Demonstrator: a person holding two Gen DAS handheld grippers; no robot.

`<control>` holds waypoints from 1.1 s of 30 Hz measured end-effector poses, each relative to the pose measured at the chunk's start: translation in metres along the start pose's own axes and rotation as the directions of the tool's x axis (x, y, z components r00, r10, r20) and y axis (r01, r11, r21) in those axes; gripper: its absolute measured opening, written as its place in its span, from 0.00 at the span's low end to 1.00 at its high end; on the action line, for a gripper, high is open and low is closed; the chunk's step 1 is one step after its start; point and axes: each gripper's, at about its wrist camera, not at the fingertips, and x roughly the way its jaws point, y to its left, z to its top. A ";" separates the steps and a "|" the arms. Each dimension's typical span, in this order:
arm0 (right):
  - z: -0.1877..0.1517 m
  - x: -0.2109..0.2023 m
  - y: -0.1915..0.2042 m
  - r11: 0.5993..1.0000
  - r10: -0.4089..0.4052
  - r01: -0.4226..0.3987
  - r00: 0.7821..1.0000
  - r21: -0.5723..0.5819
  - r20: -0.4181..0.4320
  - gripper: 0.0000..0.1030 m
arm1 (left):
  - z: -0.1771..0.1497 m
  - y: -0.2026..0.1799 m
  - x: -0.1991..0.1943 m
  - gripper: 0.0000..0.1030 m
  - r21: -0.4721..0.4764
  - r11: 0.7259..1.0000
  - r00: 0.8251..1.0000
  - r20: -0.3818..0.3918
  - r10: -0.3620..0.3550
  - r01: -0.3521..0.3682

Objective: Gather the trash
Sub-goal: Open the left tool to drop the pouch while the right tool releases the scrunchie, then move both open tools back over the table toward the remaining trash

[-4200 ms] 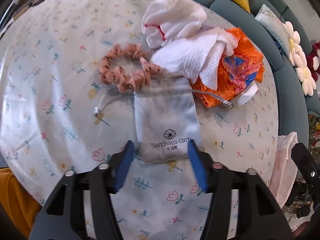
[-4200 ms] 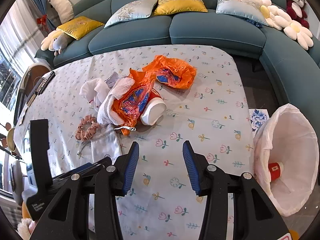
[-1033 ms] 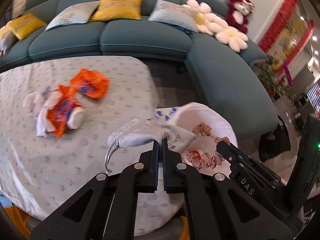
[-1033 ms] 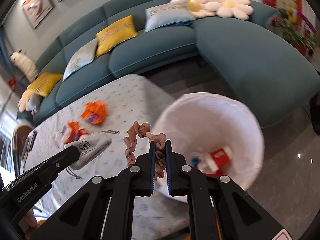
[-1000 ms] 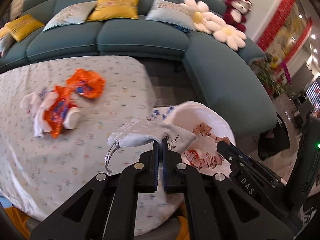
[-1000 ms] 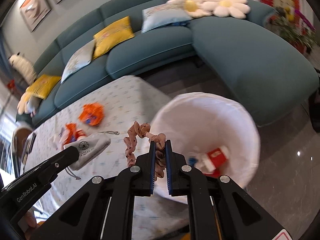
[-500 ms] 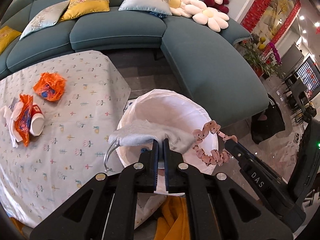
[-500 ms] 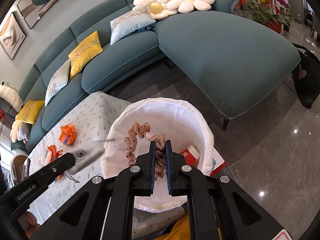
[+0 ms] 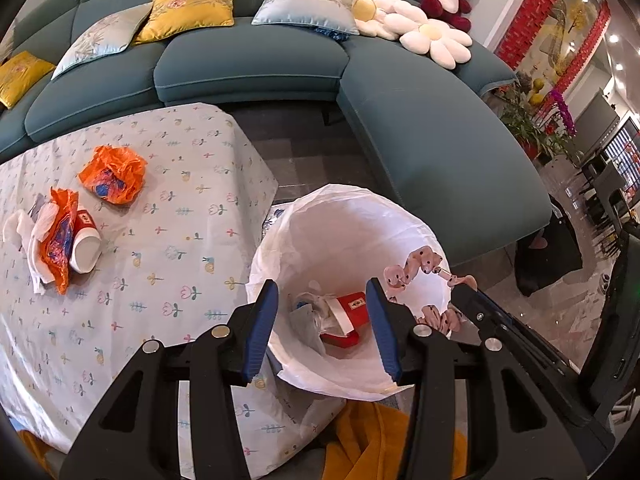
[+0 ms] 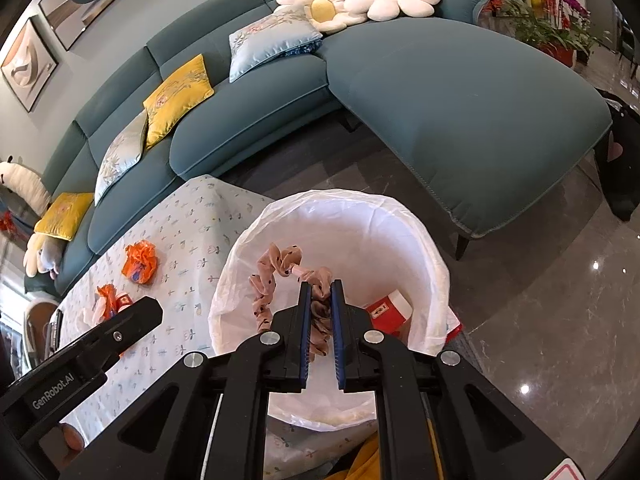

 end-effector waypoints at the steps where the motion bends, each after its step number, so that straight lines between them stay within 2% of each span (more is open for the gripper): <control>1: 0.000 0.000 0.002 1.000 0.001 -0.001 1.000 -0.003 -0.001 0.09 | 0.000 0.001 0.000 0.42 -0.002 1.000 1.000 0.001 0.002 -0.002; 16: 0.002 0.002 0.023 0.999 0.000 -0.001 1.000 -0.040 -0.001 0.16 | 0.002 0.021 -0.007 0.42 -0.040 0.999 1.000 0.012 0.019 -0.019; 20: 0.003 -0.003 0.027 0.999 -0.003 0.004 1.000 -0.045 0.016 0.29 | 0.002 0.028 -0.008 0.42 -0.062 0.998 1.000 0.011 0.026 -0.026; 33: -0.001 -0.011 0.057 0.995 0.011 -0.009 1.000 -0.102 0.025 0.35 | -0.005 0.047 -0.023 0.45 -0.099 0.994 0.998 0.031 0.047 -0.044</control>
